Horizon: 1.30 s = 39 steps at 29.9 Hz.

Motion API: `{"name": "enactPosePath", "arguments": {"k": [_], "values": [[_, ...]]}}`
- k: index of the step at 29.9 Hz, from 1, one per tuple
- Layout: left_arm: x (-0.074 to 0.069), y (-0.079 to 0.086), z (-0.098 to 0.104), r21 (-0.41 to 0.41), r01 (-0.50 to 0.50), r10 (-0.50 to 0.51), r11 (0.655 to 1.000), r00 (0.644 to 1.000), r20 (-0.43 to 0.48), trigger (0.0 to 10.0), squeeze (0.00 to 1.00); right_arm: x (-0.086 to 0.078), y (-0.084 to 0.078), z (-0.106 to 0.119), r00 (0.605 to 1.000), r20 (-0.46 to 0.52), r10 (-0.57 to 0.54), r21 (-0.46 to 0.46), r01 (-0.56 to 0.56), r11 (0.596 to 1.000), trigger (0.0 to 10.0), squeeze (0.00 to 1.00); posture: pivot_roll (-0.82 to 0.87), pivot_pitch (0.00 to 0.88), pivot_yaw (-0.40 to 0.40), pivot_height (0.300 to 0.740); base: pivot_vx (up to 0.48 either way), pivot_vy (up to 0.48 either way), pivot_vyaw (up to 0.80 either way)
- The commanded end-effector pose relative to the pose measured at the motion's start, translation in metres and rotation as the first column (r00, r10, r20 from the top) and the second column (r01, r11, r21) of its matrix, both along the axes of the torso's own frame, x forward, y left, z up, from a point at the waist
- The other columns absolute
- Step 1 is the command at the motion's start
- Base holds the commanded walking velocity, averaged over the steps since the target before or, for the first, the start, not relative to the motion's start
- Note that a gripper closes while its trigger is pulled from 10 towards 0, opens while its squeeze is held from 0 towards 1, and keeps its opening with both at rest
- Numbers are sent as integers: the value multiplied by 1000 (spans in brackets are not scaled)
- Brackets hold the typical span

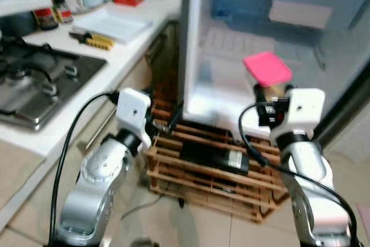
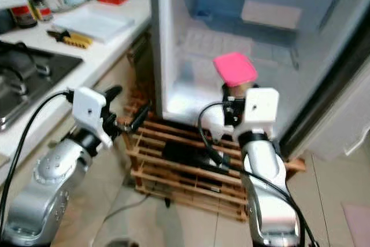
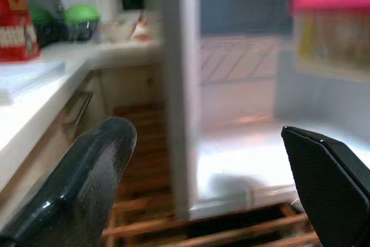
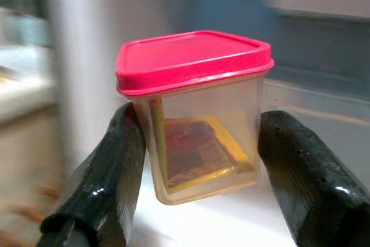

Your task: Restocking fridge

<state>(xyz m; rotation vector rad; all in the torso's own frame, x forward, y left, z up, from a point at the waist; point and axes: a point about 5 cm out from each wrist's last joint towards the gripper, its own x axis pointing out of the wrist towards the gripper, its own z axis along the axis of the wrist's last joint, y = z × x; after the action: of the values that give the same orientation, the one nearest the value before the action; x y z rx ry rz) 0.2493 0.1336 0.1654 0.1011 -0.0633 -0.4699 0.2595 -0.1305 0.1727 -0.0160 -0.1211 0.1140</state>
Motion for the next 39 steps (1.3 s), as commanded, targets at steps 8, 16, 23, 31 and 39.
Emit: {"name": "enactPosePath", "arguments": {"k": [8, 16, 23, 31, 39], "values": [[-11, -7, 10, -41, 149, -148, 988, 989, 26, 10000, 0, -5, 2, 12, 994, 87, 65, 57, -70, 996, 10000, 0, 44, 0, -35, 740, 38, 0, 0], [-8, -7, 12, -29, 187, -186, 982, 982, 24, 10000, 0, -1, 0, 15, 994, 105, 17, 71, -24, 997, 10000, 0, 45, 0, -15, 740, 0, 0, 0], [-5, -14, 13, -19, 237, -237, 971, 971, 14, 10000, 0, 38, 1, 14, 996, 56, -65, 111, 59, 992, 10000, 0, 38, 0, 8, 740, 0, 0, 0], [-6, -23, 17, -30, 278, -277, 960, 960, 30, 10000, 0, 89, 17, 27, 997, 66, -44, 142, 34, 989, 10000, 0, 60, 0, -4, 740, 0, 0, 0], [-14, -22, 18, -39, 283, -282, 958, 959, 22, 10000, 0, 130, 39, 41, 999, 38, 2, 103, -6, 995, 10000, 0, 88, 17, -45, 740, 0, 0, 0]]}}
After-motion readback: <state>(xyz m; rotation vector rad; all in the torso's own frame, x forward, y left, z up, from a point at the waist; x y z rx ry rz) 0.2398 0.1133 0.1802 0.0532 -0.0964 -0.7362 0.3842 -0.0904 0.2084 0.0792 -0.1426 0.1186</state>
